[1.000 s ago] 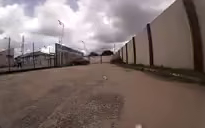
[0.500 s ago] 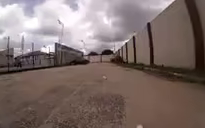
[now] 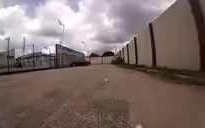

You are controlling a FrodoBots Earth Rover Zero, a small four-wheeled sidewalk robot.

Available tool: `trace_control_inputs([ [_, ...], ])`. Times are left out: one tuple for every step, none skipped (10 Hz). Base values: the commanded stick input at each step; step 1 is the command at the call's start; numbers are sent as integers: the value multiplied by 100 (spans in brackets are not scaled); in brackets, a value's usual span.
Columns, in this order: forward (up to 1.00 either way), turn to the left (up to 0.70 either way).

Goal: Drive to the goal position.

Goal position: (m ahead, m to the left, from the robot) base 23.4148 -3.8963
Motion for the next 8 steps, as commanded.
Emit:
trace_control_inputs([
  [50, -51],
  [50, -51],
  [50, -36],
  [50, -10],
  [50, -1],
  [50, -1],
  [50, -1],
  [50, -1],
])
